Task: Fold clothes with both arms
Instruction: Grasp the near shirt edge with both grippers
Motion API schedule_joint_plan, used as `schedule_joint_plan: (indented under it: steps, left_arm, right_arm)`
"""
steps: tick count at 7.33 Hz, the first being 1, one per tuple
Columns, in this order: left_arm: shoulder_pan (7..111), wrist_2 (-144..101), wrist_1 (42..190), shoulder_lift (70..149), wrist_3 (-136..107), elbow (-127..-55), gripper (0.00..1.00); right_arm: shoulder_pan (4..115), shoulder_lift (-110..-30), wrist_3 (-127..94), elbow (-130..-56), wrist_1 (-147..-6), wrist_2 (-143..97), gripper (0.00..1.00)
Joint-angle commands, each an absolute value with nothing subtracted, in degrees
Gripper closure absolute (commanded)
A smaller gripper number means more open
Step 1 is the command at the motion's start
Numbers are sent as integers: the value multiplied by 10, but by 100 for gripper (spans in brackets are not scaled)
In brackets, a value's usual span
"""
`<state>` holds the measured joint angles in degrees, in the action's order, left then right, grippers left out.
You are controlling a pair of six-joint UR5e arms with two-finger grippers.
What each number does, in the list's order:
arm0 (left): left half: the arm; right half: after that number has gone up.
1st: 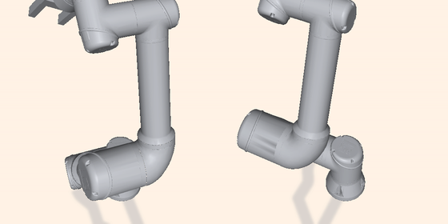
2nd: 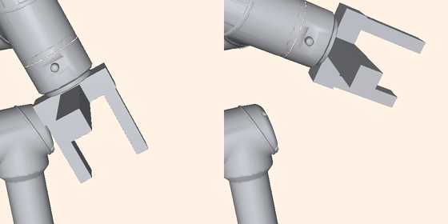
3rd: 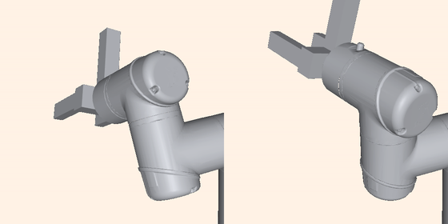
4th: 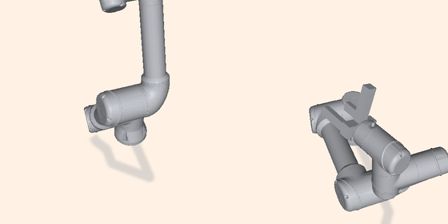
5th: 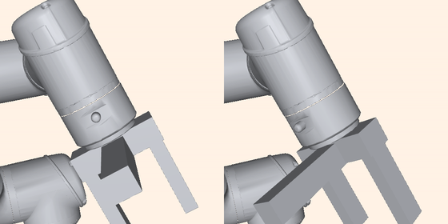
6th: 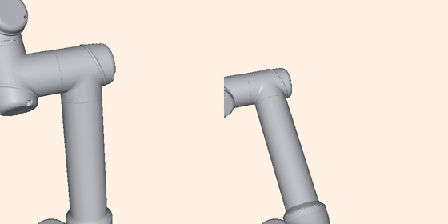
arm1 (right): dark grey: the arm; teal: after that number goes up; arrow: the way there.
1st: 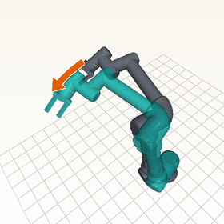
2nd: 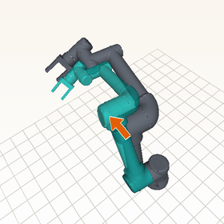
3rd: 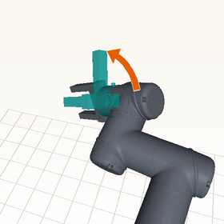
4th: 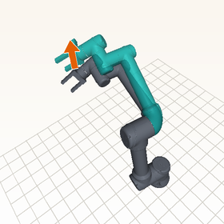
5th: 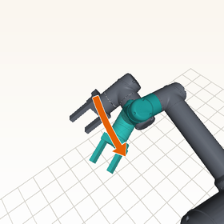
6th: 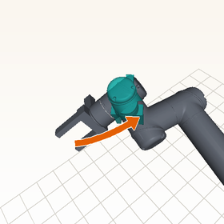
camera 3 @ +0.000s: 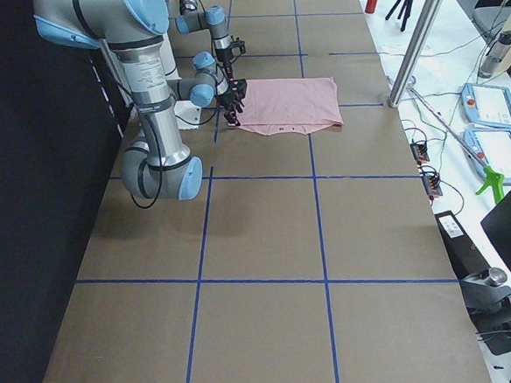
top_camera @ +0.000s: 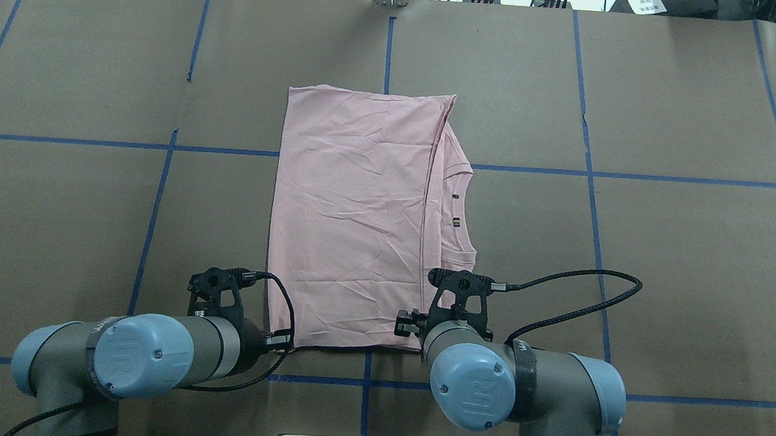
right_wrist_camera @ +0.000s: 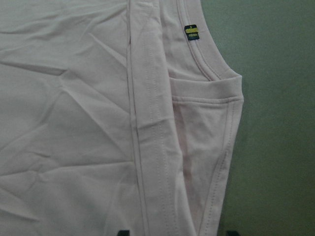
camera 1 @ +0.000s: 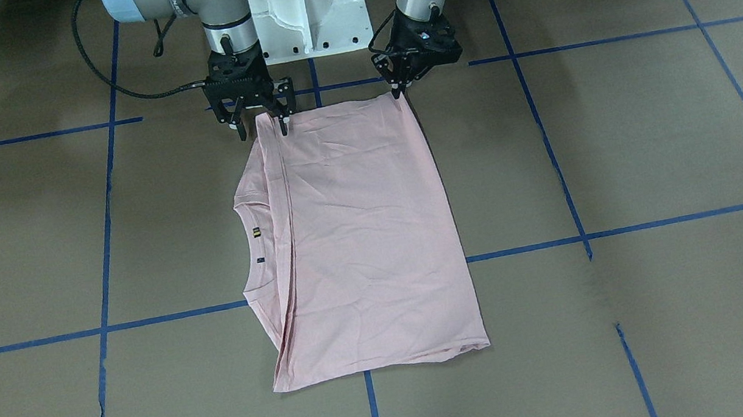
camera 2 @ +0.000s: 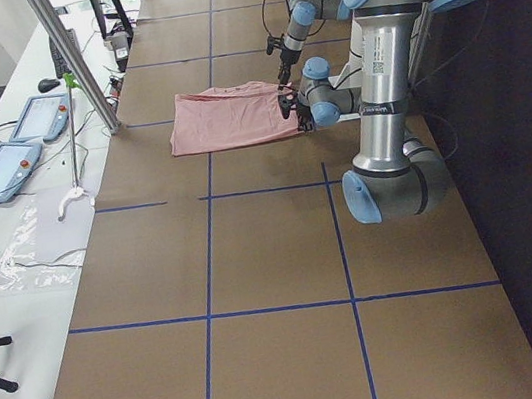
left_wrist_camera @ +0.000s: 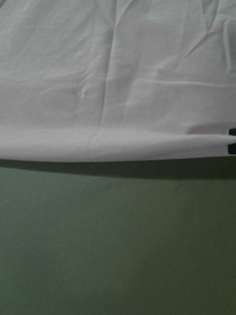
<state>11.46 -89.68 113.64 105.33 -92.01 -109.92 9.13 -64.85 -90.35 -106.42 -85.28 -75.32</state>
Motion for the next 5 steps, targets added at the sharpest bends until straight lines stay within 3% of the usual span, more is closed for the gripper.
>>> schedule_joint_plan:
  steps: [1, 5]
  left_arm:
    - [113, -896, 1136, 1053, -921, -1100, 100]
    - [113, -896, 1136, 1053, -921, -1099, 100]
  right_arm:
    - [88, -645, -905, -1052, -855, -749, 29]
    - [78, -642, -906, -1052, -855, -741, 42]
